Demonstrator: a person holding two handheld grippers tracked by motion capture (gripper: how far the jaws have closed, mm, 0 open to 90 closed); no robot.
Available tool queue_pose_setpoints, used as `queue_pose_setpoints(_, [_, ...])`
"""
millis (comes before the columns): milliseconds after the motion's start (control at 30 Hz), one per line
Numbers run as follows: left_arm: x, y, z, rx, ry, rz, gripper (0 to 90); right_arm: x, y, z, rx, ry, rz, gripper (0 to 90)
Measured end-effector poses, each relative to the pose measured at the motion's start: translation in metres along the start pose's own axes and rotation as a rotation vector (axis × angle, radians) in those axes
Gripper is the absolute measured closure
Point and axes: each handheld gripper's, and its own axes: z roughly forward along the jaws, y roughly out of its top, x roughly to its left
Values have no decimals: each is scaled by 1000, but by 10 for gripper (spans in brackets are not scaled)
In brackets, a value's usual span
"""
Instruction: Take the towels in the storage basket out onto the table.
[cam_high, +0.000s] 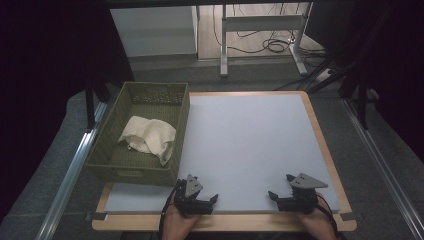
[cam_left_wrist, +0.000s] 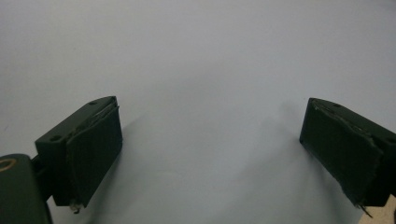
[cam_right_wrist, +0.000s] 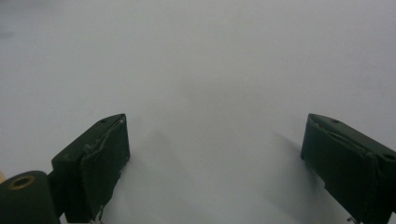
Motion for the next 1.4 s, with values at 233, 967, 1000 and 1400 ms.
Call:
queue_pose_setpoints(233, [0,7,1,45,-2,0,39,0,0,0,-1,-1,0,81])
queue_pose_setpoints(967, [-1,43,2,102,-74,34,51,0,0,0,-1,0,0,81])
queue_pose_setpoints(1000, [-1,43,2,102,-74,34,51,0,0,0,-1,0,0,81])
queue_pose_setpoints(1400, [2,70,9,128,-94,67,51,0,0,0,-1,0,0,81])
